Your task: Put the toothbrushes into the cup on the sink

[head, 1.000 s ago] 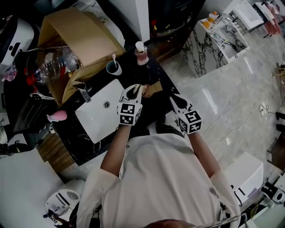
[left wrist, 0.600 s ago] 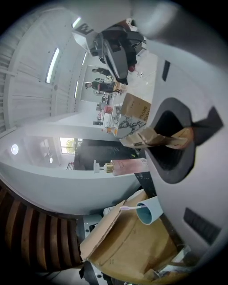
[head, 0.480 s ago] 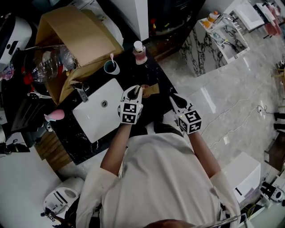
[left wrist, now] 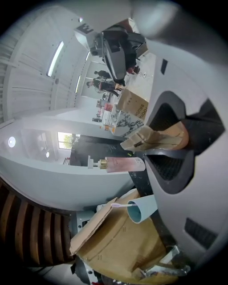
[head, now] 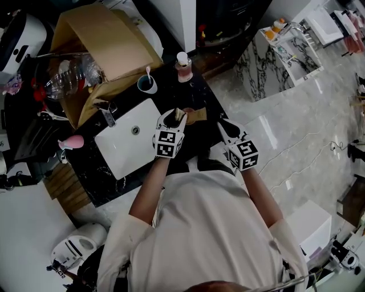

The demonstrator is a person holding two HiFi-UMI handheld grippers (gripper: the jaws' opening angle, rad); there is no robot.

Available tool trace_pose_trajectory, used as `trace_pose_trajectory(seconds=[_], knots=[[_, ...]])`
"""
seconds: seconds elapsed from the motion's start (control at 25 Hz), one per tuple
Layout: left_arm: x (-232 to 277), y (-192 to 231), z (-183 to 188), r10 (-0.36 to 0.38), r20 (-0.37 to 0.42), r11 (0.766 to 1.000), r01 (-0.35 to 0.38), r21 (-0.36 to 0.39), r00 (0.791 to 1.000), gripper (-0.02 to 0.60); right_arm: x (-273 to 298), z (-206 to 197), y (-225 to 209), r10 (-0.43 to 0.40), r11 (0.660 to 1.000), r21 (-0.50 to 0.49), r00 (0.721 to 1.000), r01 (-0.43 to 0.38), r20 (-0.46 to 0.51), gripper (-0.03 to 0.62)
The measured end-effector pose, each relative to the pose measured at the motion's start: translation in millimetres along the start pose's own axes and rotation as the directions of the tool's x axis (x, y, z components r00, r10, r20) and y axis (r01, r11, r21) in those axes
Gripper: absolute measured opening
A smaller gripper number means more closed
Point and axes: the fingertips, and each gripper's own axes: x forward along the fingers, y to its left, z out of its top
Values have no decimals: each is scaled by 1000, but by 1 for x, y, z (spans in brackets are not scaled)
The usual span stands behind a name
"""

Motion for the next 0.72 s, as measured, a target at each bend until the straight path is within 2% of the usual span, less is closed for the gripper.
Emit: trace_pose_trajectory(seconds=[0.16,0.72], knots=[[-7,1,0,1,1,1000,-1,-6,1000,183,0,3,2,3,1000,-4,1000,-3,4,51],[-44,3,23,0,42,999,1,-35,999,179,-6,27,11,-15,999,-42,999,17,50,51]])
